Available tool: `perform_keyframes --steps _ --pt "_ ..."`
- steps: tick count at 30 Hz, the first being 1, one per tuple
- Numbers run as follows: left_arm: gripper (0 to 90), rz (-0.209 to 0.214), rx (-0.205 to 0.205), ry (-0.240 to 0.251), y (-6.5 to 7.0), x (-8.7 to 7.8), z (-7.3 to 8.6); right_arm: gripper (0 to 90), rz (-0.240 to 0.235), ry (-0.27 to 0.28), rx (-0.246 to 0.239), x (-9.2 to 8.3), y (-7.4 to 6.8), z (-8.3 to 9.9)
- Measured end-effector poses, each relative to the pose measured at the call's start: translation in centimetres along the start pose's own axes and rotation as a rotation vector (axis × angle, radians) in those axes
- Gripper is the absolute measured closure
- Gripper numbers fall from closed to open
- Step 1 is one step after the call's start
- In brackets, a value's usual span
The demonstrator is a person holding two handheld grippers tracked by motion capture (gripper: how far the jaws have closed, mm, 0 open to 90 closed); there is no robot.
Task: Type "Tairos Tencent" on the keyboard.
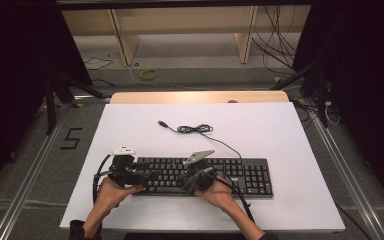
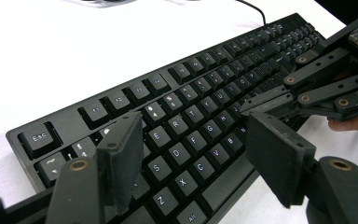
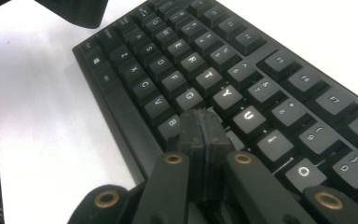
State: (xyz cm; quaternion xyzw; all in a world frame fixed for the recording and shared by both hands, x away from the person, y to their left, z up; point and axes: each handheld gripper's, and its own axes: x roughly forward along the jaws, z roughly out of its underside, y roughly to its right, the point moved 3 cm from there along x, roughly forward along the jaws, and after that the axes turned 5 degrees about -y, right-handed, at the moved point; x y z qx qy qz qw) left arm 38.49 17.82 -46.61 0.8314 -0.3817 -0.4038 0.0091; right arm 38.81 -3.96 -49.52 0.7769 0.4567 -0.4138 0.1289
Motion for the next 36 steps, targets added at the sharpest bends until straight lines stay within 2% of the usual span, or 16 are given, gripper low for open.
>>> perform_keyframes --steps 13,17,21,24,30,36 --pt "34.0 0.004 0.003 0.007 0.0 -0.1 0.0 90.0 -0.004 -0.017 -0.001 0.7 -0.2 0.2" --pt "33.8 0.003 0.005 0.008 0.0 -0.1 0.0 90.0 0.01 -0.022 -0.01 0.6 -0.2 0.2" --pt "33.8 0.0 0.004 0.008 -0.1 -0.2 0.0 90.0 0.003 -0.021 0.005 0.6 -0.2 0.2" --pt "33.8 0.001 0.003 0.01 -0.1 -0.3 -0.1 90.0 0.001 -0.005 0.002 0.4 -0.1 0.1" --pt "33.8 0.001 0.003 0.009 -0.2 -0.3 -0.1 86.1 -0.024 0.049 0.028 -0.7 0.2 -0.3" --pt "34.0 0.004 0.005 0.008 -0.1 -0.4 -0.1 83.4 -0.026 0.06 0.035 -1.1 0.4 -0.3"
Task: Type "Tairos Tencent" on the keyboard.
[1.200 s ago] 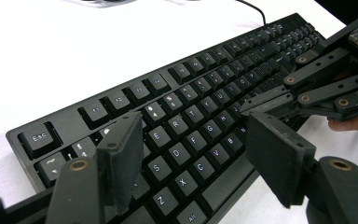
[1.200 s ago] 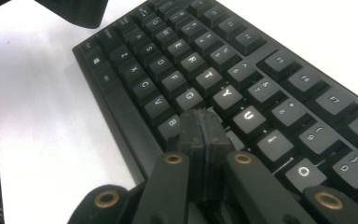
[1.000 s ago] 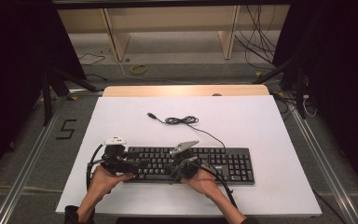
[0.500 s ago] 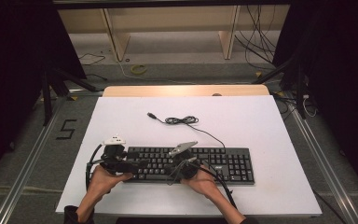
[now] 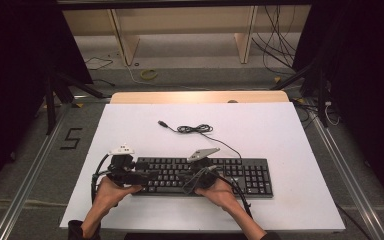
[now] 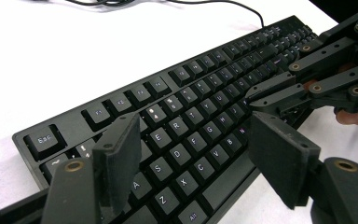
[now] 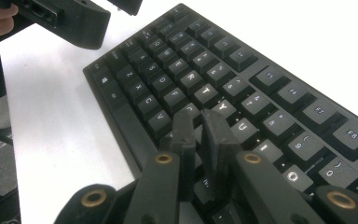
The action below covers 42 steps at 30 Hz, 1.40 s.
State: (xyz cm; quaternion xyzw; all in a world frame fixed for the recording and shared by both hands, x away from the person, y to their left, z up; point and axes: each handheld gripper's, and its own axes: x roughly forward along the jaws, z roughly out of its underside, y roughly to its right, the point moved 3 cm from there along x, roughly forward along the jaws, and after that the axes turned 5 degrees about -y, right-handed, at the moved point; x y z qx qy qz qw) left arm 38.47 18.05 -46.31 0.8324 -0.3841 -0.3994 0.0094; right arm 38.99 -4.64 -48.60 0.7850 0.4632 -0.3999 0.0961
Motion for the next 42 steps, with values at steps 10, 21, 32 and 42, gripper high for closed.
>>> perform_keyframes --steps 10,21,32,42 --pt "34.8 0.005 0.013 -0.012 0.1 0.1 0.0 74.5 -0.01 0.019 0.013 -0.6 0.1 -0.1" --pt "36.4 0.009 0.025 -0.029 0.3 0.2 0.0 63.2 -0.016 0.046 0.028 -1.5 0.5 -0.1" --pt "46.0 0.032 0.023 -0.082 0.5 0.7 0.0 47.3 -0.006 0.061 0.053 -2.5 0.8 0.3" --pt "60.0 0.041 0.053 -0.146 0.9 1.5 0.1 43.3 -0.01 0.086 0.058 -3.3 0.8 0.5"
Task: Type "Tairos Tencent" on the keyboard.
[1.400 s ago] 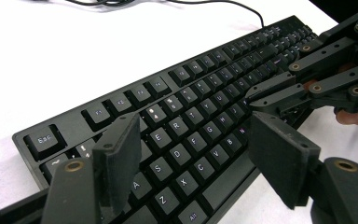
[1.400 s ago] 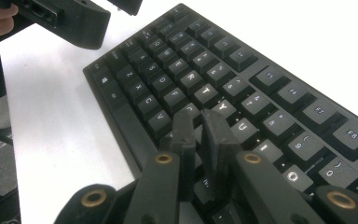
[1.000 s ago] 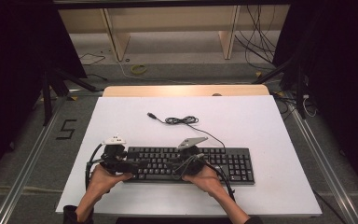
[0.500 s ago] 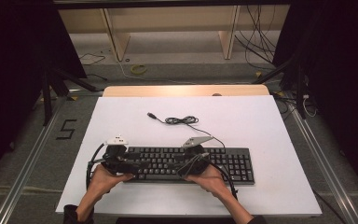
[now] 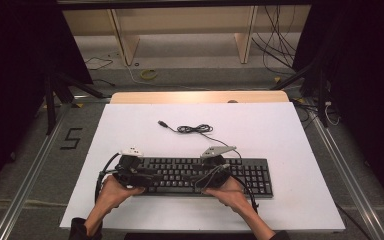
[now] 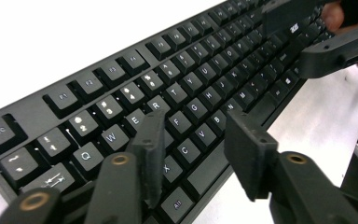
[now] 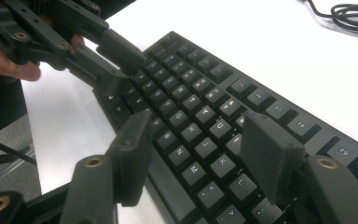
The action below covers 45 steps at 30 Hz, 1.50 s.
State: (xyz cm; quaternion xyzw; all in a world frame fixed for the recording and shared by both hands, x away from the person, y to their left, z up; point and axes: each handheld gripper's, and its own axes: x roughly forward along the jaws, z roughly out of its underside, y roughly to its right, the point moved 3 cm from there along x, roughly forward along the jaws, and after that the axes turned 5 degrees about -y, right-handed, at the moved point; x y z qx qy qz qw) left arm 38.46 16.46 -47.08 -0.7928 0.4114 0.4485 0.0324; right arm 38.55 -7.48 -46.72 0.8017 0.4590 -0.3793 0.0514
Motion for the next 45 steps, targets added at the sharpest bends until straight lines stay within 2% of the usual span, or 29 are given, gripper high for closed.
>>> perform_keyframes --steps 9,22,27,45 --pt "72.9 -0.005 0.044 -0.053 0.3 0.9 0.0 39.0 0.009 0.019 0.0 -0.4 0.0 0.2" --pt "86.0 -0.024 0.071 -0.103 0.6 2.0 -0.1 35.2 0.02 0.048 0.0 -1.1 0.1 0.6" --pt "88.7 -0.027 0.074 -0.113 0.6 2.3 0.0 34.8 0.019 0.047 0.002 -1.3 0.1 0.8" --pt "89.1 -0.034 0.078 -0.136 0.4 3.0 0.1 33.1 0.016 0.042 -0.006 -1.2 0.0 1.0"
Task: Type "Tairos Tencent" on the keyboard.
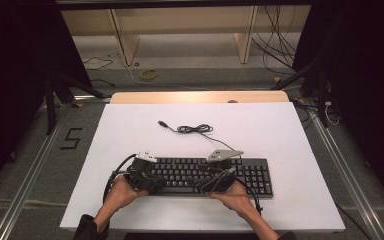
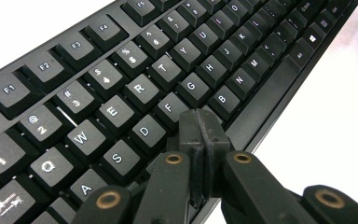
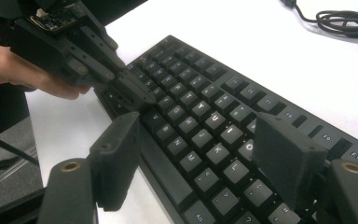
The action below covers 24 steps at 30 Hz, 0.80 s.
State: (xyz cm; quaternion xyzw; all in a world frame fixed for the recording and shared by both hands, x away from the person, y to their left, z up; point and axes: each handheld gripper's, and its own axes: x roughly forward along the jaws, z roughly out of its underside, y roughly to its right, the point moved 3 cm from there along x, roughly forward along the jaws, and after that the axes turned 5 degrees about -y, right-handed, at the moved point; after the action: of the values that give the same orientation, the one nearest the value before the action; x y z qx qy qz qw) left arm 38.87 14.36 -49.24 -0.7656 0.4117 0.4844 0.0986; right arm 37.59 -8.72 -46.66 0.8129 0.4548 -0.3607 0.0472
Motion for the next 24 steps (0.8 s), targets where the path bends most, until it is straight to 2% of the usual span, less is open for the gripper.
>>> perform_keyframes --steps 2,7,11,20,22,24 --pt "89.2 0.016 -0.012 0.01 -0.1 0.2 0.1 33.2 -0.001 0.0 0.002 0.0 0.0 0.0" --pt "89.2 0.002 0.001 0.004 0.1 0.2 0.1 33.4 0.0 0.002 0.003 0.0 0.0 0.0" --pt "88.8 0.002 -0.013 0.038 0.1 -0.3 -0.1 33.4 -0.002 0.004 0.002 -0.1 0.0 0.0" --pt "70.8 0.015 -0.041 0.131 -0.4 -2.0 -0.7 33.4 -0.006 0.006 0.003 -0.2 0.0 -0.1" --pt "64.6 0.018 -0.055 0.144 -0.5 -2.3 -0.8 33.4 -0.006 0.005 0.004 -0.1 0.0 -0.1" --pt "62.1 0.018 -0.059 0.155 -0.7 -2.5 -0.8 33.4 -0.007 0.004 0.005 -0.1 0.0 0.0"
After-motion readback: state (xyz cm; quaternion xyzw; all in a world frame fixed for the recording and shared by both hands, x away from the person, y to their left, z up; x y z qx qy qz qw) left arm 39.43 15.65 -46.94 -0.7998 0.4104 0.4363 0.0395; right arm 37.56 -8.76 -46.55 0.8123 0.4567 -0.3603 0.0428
